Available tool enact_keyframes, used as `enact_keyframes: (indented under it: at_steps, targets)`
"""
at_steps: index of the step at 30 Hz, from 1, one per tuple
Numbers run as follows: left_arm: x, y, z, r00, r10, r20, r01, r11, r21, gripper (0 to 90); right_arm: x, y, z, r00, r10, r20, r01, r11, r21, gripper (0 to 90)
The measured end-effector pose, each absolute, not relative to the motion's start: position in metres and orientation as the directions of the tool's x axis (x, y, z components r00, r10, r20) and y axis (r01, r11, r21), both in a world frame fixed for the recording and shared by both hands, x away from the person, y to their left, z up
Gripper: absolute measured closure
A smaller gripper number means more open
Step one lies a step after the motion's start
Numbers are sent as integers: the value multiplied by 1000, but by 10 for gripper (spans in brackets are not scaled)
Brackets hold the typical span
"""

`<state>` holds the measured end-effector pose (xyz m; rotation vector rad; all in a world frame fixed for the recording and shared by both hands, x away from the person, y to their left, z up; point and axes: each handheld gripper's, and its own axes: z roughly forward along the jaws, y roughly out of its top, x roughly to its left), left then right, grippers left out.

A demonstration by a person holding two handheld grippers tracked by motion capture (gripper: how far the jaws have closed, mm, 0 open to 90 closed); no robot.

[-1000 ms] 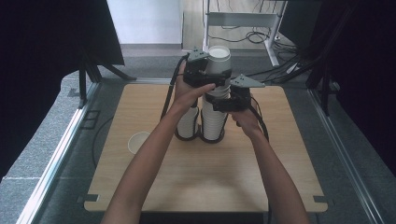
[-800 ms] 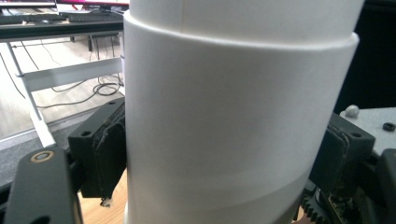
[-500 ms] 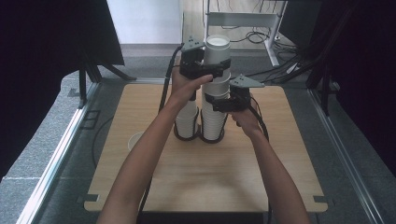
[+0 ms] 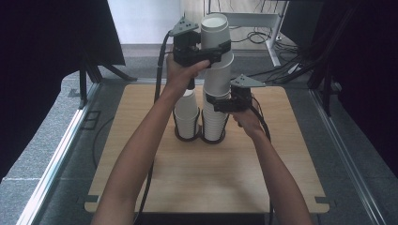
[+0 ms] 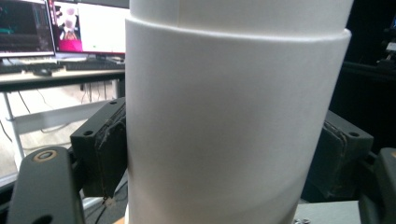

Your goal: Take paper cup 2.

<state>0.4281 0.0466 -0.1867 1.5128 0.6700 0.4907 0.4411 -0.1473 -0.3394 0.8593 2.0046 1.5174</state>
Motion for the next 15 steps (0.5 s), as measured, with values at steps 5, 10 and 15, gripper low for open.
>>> enact_keyframes:
  at_steps: [5,10,15]
  targets:
    - [413,52,-179,750,656,-84,91,24,996,183,441,-147,-340,-688,726,-6,192,189,963,42]
    - [404,54,-177,764,641,-71,76,19,997,183,441,-147,-340,-688,725,-8,192,192,962,42]
    - [394,56,-180,779,624,-61,70,11,998,182,441,-148,-340,-689,725,-4,192,189,963,41]
